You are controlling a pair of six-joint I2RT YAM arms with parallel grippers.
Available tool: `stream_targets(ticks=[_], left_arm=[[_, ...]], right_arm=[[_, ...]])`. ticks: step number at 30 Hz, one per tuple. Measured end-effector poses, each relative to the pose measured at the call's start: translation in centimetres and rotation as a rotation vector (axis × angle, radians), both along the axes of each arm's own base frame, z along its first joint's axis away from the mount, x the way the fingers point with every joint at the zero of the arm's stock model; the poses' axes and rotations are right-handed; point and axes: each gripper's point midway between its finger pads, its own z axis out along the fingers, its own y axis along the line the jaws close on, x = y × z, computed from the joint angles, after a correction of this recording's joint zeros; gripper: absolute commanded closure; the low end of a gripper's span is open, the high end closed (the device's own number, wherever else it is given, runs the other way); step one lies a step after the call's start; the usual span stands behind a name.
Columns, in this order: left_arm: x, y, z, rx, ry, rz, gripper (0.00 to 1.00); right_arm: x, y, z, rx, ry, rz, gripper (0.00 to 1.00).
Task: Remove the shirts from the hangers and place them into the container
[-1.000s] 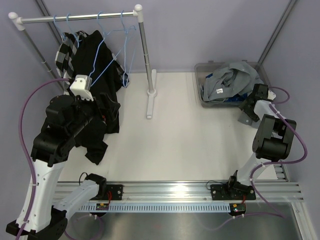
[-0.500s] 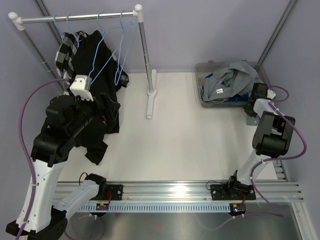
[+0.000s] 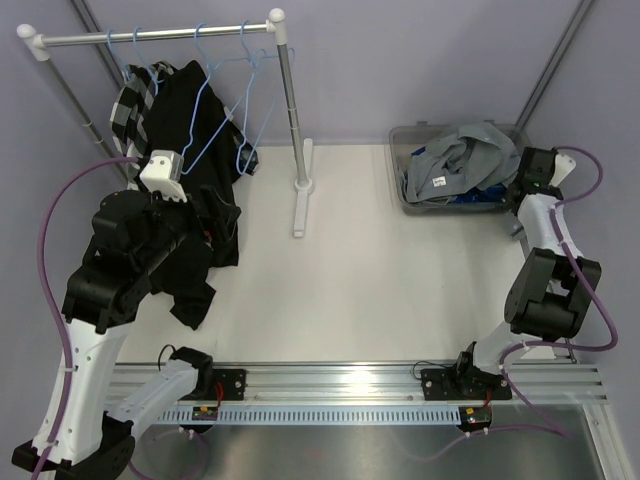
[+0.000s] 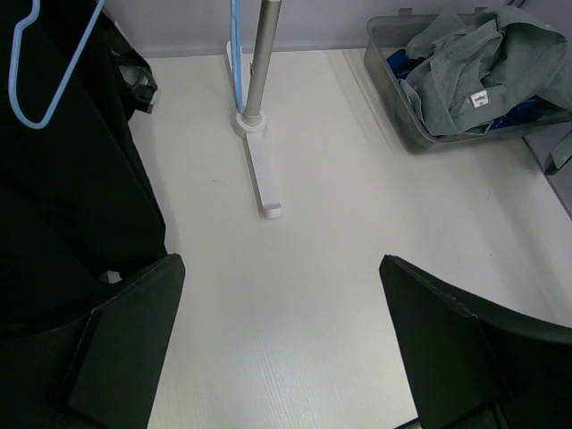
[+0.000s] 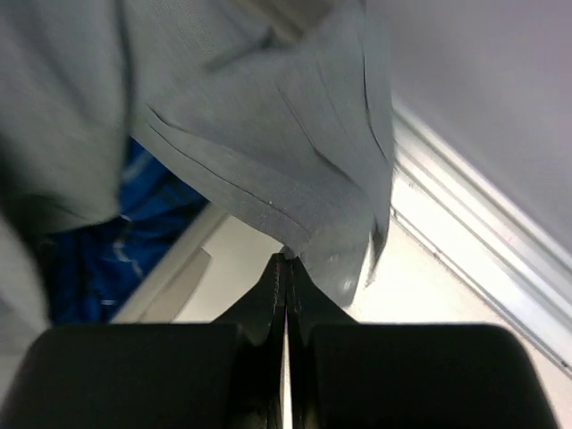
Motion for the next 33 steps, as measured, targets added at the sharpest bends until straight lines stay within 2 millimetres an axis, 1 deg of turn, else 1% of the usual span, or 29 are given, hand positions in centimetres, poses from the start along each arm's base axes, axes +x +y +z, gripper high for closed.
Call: stream_targets(ticks=[3,5,8,10,11,13,14,16,19,20,21,23,26,27,29,31,32,33], left_arm=[[0.0,0.0,0.0,0.000,0.000,0.000,0.02],[0.0,0.0,0.0,0.000,0.001,0.000,0.02],[0.1,0.0,-0.1,0.001,0.002,0.000,0.02],[0.1,0.0,-0.1,0.001,0.004,0.000,0.02],[0.1,0.0,-0.1,0.001,0.004,0.001,0.03],[0.2,0.0,-0.2,0.002,0.007,0.003,0.03],[0.2,0.0,-0.2,0.002,0.007,0.003,0.03],[0.2,0.0,-0.2,0.002,0.008,0.007,0.03],[0.3,0.1,-0.4,0.002,0.012,0.015,0.03],[0.2,0.2,-0.5,0.002,0.015,0.018,0.03],[0.2,0.2,-0.6,0.002,0.016,0.019,0.03],[0.2,0.3,-0.7,0.005,0.018,0.025,0.03],[0.2,0.5,-0.6,0.005,0.013,0.035,0.02],[0.2,0.6,-0.6,0.006,0.012,0.039,0.03],[0.2,0.7,-0.7,0.007,0.014,0.046,0.02],[0.1,0.8,-0.7,0.003,0.013,0.051,0.02],[0.2,0.8,-0.7,0.002,0.013,0.053,0.02],[0.2,0.8,-0.7,0.001,0.014,0.054,0.02]], right_arm=[[1.2,-0.5,4.3,-0.045,-0.083,0.017,1.00],[2.5,-0.6,7.4,-0.071,-0.146,0.037,1.00],[4.6,0.0,11.4,-0.078,-0.232,0.094,1.00],[6.9,0.7,14.2,-0.077,-0.306,0.148,1.00],[8.1,1.2,15.2,-0.072,-0.337,0.178,1.00],[10.9,2.4,16.5,-0.056,-0.388,0.246,1.00],[12.3,3.2,16.4,-0.041,-0.403,0.282,1.00],[15.2,4.8,15.5,-0.005,-0.420,0.353,1.00],[18.8,7.1,11.4,0.091,-0.393,0.419,1.00],[19.4,7.6,10.2,0.126,-0.385,0.428,1.00],[20.4,8.2,7.2,0.171,-0.345,0.428,1.00],[21.2,8.9,2.7,0.253,-0.281,0.409,1.00],[21.2,9.3,-3.3,0.362,-0.169,0.345,1.00],[21.3,9.4,-4.6,0.391,-0.139,0.322,1.00],[21.8,9.3,-6.0,0.433,-0.109,0.279,1.00],[21.8,9.3,-6.2,0.465,-0.097,0.244,1.00],[21.7,9.3,-6.2,0.473,-0.095,0.235,0.97],[21.5,9.3,-6.0,0.479,-0.098,0.228,0.86]])
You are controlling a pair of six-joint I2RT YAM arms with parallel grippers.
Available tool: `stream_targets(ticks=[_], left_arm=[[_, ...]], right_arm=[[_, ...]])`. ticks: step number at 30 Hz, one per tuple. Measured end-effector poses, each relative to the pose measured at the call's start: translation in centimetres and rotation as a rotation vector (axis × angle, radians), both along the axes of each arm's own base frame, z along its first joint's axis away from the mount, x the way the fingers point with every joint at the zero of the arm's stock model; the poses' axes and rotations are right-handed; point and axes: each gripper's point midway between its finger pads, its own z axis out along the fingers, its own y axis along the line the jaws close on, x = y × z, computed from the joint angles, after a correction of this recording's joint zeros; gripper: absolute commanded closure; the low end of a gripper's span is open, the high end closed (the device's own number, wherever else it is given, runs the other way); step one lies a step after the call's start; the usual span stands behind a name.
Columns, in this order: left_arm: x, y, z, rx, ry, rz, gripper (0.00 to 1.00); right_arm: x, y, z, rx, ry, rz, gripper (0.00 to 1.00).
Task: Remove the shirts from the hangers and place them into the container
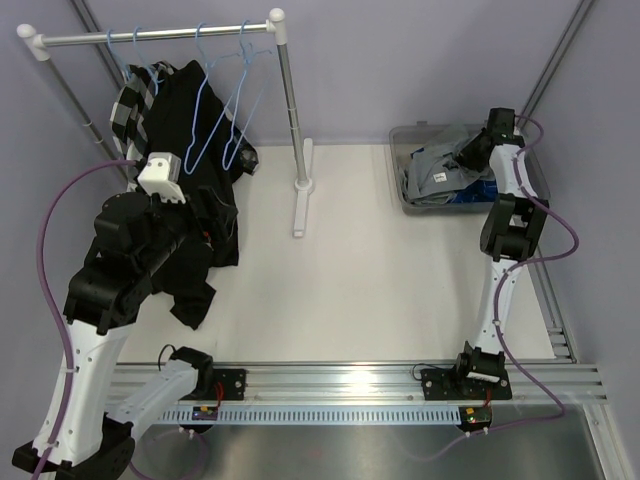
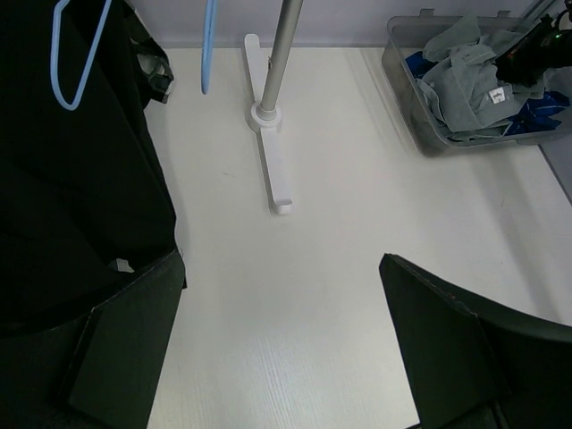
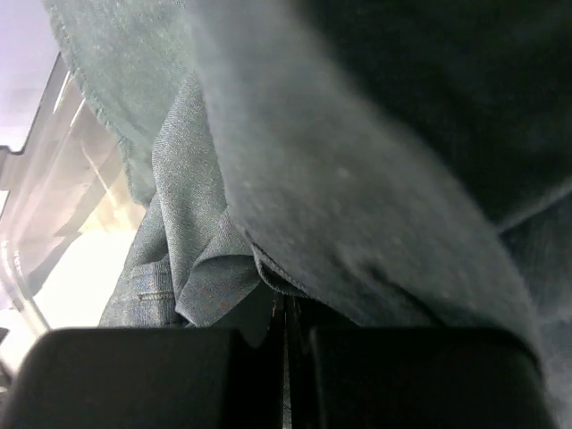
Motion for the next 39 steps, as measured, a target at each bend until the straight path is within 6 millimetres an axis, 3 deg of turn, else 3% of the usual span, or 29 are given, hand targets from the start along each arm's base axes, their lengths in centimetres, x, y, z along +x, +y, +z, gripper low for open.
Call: stream_targets(ticks=[5,7,9,10,12,16,20,23,26,31,35,39], left_arm=[[0.1,0.4,0.2,0.002,-0.004,0.024,0.02],[0.1,0.6,0.6,0.002,-0.012,0.034,0.02],[0.1,0.7,1.2,-0.001,-0.027,0.042,0.01],[0.1,0.8,1.8,-0.004,-0.041,0.048,0.01],[0.2,1.0,2.5,-0.007,-0.056,0.055,0.01],[0.1,1.4,4.1,-0.010,-0.095,0.076,0.01],[0.5,2.4,5.4,0.012,-0.122,0.128,0.01],[1.6,3.6,6.5,0.054,-0.131,0.200,0.01],[3.3,5.1,8.6,0.108,-0.144,0.294,0.01],[7.4,7.6,10.8,0.174,-0.146,0.427,0.05],[11.5,10.9,9.7,0.206,-0.081,0.534,0.14],[14.8,13.2,6.3,0.205,0.024,0.567,0.26]], right_arm=[[-1.1,0.3,1.8,-0.008,-0.010,0.018,0.51],[-1.4,0.2,3.8,-0.042,-0.036,0.051,0.36],[-2.0,0.2,6.8,-0.084,-0.079,0.082,0.27],[-2.3,0.2,8.6,-0.104,-0.105,0.093,0.19],[-3.1,0.2,13.6,-0.160,-0.187,0.122,0.14],[-6.7,0.6,25.2,-0.280,-0.386,0.161,0.03],[-13.4,2.1,35.0,-0.360,-0.571,0.186,0.01],[-19.5,3.8,39.3,-0.374,-0.679,0.200,0.01],[-25.2,5.9,40.2,-0.344,-0.752,0.237,0.01],[-30.9,8.7,37.4,-0.281,-0.776,0.301,0.01],[-33.6,11.0,33.6,-0.241,-0.734,0.363,0.01],[-35.1,12.5,30.8,-0.208,-0.695,0.412,0.00]])
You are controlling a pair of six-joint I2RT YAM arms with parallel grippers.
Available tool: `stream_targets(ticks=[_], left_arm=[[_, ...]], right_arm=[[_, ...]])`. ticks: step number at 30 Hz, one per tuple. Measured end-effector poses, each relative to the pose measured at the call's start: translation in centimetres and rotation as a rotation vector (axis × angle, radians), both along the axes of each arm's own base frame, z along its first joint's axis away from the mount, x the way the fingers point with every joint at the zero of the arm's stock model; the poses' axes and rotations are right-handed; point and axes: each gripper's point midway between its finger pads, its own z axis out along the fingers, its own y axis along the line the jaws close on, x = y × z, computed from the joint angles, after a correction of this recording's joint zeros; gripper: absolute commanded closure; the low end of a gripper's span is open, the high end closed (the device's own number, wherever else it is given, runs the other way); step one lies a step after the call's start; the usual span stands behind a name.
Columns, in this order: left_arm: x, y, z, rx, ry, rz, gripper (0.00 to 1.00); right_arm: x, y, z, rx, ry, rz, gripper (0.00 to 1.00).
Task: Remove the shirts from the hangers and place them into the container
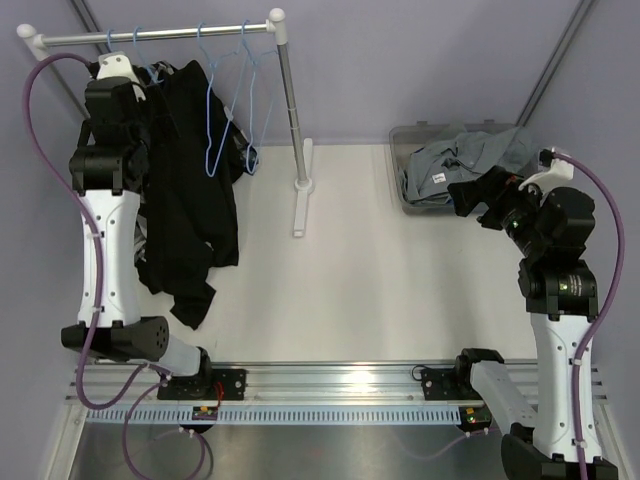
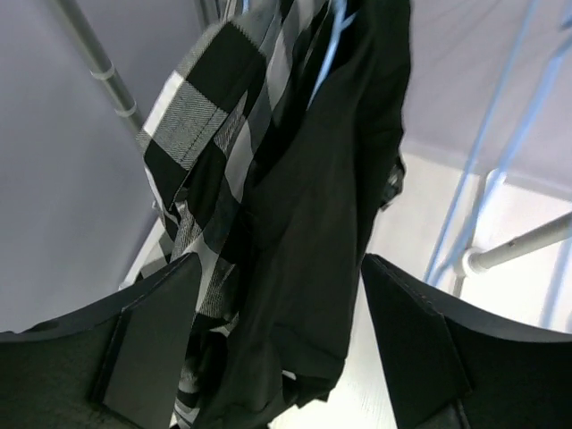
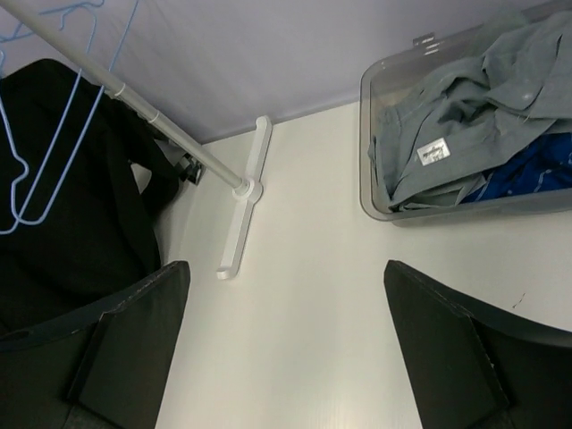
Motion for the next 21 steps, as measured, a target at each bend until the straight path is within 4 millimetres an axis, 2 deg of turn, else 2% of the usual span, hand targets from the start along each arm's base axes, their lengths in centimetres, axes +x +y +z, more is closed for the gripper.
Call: stream_targets(ticks=[3,8,15,19,20,21], left_arm=[[1.6,0.8,-2.4,-0.015,0.065,0.004,0.28],[2.6,0.8,-4.0,-0.040,0.104,-0.014,0.31],[3.5,0.8,-6.2,-0.053,0.158,-0.023,0.33],[4.5,0.6,-8.0,-0.065,0.202,-0.034,0.44],[4.7,0.5,-8.5,-0.069,0.214,-0.038,0.53],[4.8,0.4,-8.8,-0.072,0.223,-0.042,0.58]], right_arm=[[-0.6,0.5,-2.0,0.008,0.040,0.018,0.01],[-1.0,1.0,-4.1,0.014,0.088,0.040,0.00],[-1.5,1.2,-4.4,0.016,0.095,0.045,0.00],[-1.6,1.3,-4.3,0.017,0.094,0.048,0.01],[-1.6,1.3,-4.4,0.017,0.095,0.048,0.01],[-1.6,1.3,-4.4,0.017,0.096,0.048,0.00]])
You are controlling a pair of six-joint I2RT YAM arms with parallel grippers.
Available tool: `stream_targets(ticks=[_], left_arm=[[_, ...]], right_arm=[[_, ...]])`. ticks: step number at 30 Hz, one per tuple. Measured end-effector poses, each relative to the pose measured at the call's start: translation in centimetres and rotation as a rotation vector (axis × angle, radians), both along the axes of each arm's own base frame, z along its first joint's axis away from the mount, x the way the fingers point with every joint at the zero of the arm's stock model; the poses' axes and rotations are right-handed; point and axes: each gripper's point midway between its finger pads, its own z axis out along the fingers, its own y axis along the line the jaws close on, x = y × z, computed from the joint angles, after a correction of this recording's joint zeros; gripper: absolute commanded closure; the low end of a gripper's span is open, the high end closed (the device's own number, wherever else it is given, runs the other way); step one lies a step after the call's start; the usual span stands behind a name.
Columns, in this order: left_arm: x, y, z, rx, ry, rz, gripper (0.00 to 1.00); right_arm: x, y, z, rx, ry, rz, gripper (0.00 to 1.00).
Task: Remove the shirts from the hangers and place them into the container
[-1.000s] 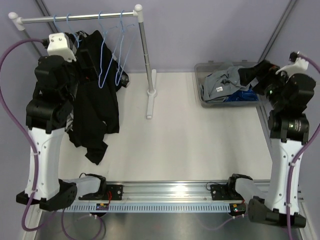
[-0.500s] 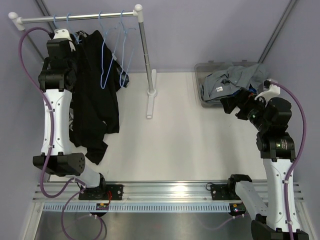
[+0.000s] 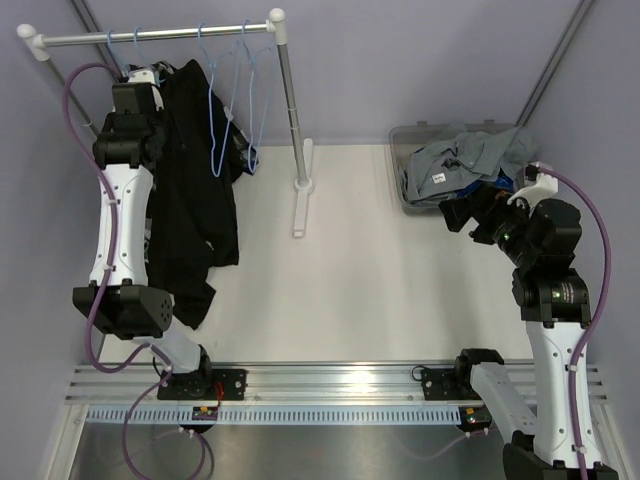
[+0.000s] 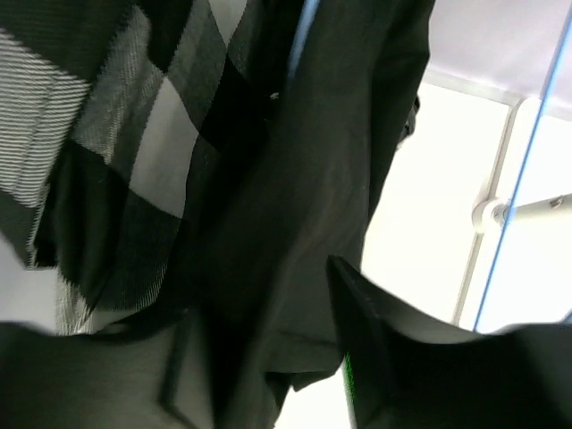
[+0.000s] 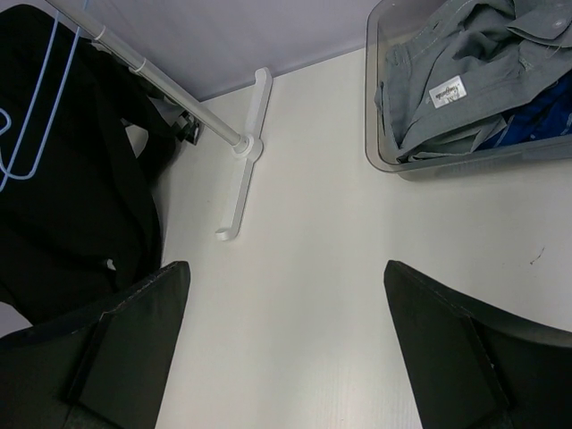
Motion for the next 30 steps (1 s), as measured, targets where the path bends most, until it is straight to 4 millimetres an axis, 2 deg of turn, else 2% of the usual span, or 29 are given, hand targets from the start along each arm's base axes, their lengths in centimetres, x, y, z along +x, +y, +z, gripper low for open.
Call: stream_targets(ticks=[1,2,4,5,7,13,16,22,25,27,30], left_arm=[[0.1,-0.1,-0.3,-0.004,0.006,-0.005,0.63],[0.2,-0.2,-0.5,-0.008,0.011,-0.011,0.73],[0.3,-0.5,-0.6,-0.018,0.014,-0.026,0.82],[0.3,-0.7,-0.6,-0.023,0.014,-0.032,0.92],[0.3,-1.1,-0.5,-0.035,0.011,-0.050,1.00],[-0.5,-1.6,0.4,-0.046,-0.008,-0.079,1.00],[-1.8,-1.8,1.9,-0.045,-0.033,-0.083,1.00],[-5.4,-2.1,7.6,-0.039,-0.178,-0.094,1.00],[-7.7,-2.4,9.8,-0.047,-0.243,-0.098,1.00],[-9.3,-2.7,10.4,-0.057,-0.273,-0.098,1.00],[-11.4,-2.9,9.5,-0.076,-0.278,-0.091,1.00]], right_arm=[[0.0,0.0,-0.1,0.000,0.002,0.000,0.00],[0.0,0.0,-0.1,0.000,0.003,0.000,0.00],[0.0,0.0,-0.3,0.000,0.006,0.001,0.01],[0.0,0.0,-0.3,0.000,0.008,0.001,0.01],[0.0,0.0,-0.3,0.000,0.008,0.001,0.01],[0.0,0.0,-0.5,-0.004,0.013,0.002,0.00],[-0.1,0.1,-0.6,-0.011,0.018,0.009,0.01],[-0.1,0.1,-0.7,-0.017,0.018,0.013,0.00],[0.0,0.1,-0.8,-0.018,0.022,0.013,0.01],[0.0,0.5,-1.1,-0.020,0.029,0.026,0.01],[0.0,1.0,-1.4,-0.025,0.041,0.050,0.01]])
